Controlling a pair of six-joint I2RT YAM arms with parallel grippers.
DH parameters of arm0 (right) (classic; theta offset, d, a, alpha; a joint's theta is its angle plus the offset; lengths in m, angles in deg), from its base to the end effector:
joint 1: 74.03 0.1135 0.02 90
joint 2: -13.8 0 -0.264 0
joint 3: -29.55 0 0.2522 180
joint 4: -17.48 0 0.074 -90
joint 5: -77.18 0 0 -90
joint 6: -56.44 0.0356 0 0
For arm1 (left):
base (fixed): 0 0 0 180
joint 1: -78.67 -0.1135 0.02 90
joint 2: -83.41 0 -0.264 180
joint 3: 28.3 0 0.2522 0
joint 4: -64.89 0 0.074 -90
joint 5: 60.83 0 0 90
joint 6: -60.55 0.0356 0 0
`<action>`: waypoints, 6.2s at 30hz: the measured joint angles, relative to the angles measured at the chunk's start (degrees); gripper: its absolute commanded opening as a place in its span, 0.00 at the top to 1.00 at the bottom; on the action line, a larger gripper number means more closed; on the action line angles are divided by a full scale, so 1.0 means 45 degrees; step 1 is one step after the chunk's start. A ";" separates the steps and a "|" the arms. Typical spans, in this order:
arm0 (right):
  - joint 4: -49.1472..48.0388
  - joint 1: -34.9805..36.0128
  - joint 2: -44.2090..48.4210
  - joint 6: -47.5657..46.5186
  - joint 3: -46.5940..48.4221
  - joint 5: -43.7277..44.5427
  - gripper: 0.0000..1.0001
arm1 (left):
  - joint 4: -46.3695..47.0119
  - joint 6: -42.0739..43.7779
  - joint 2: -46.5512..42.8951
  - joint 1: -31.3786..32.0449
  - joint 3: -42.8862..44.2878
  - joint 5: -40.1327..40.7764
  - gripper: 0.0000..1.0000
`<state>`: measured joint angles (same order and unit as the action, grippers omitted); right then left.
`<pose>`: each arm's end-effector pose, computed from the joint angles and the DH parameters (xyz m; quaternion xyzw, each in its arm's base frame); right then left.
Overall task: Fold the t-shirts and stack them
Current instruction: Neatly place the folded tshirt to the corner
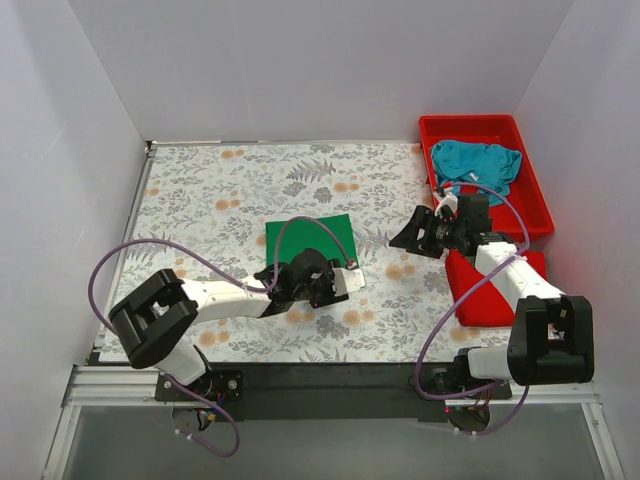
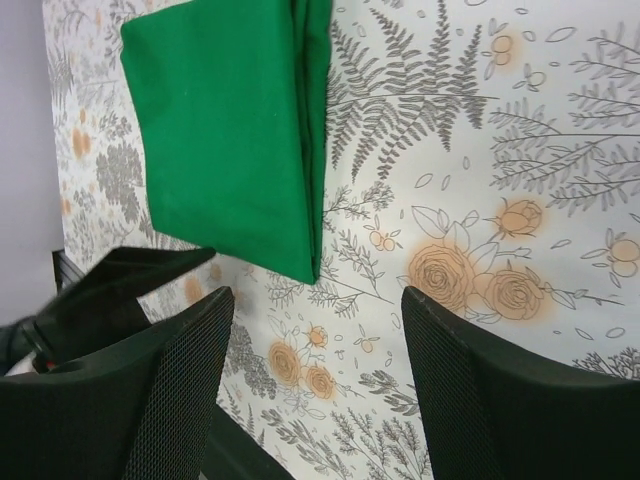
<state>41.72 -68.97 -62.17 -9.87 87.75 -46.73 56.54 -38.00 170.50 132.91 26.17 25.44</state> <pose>0.2703 0.0439 0.2234 0.0244 0.8815 0.3546 0.3107 0.1744 -0.2462 0.1694 0.3655 0.8328 -0.2413 0.3386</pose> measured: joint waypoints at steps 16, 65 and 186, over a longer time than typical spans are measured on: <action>0.0039 -0.0204 -0.0554 0.1336 -0.0282 0.0282 0.28 | 0.4265 0.2103 0.3478 0.1214 0.0631 0.0291 0.69; -0.8850 0.3555 -0.6863 0.7737 -0.0335 -0.0719 0.35 | 0.1651 0.0262 0.0928 0.0884 0.1724 -0.2098 1.00; 1.3959 -0.8374 -0.4979 -1.6262 0.8485 0.4736 0.99 | -0.4206 -0.1617 -0.7650 0.0384 -0.1277 -0.1710 0.51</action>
<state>104.53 -106.65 -84.57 -83.05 125.94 -25.42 37.61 -45.28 136.07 134.64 20.42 17.75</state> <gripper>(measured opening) 0.091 0.485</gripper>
